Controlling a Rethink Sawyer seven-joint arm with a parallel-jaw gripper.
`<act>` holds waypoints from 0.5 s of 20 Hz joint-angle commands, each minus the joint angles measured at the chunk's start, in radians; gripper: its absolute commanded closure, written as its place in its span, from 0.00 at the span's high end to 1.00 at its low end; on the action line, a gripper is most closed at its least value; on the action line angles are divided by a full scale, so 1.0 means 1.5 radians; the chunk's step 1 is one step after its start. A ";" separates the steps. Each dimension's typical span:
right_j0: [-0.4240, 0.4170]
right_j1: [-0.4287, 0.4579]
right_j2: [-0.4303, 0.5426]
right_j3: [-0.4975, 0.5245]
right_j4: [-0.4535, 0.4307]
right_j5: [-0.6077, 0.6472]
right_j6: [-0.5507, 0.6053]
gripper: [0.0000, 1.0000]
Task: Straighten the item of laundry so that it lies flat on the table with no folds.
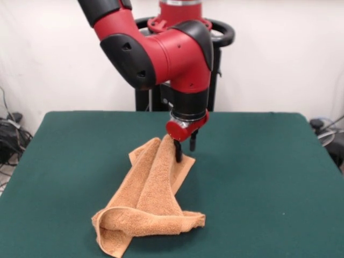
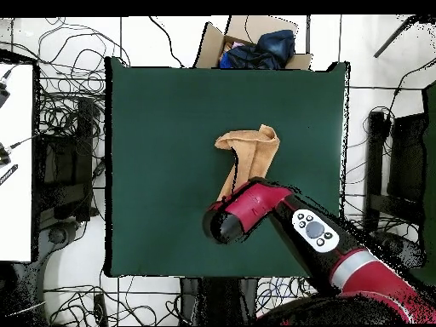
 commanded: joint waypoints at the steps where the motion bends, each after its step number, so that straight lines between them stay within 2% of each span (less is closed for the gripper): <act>1: -0.005 0.000 -0.005 -0.061 -0.030 -0.050 -0.046 1.00; 6: -0.010 0.033 -0.011 -0.077 -0.014 -0.025 -0.081 1.00; 10: -0.008 0.057 -0.019 -0.095 -0.027 -0.026 -0.088 1.00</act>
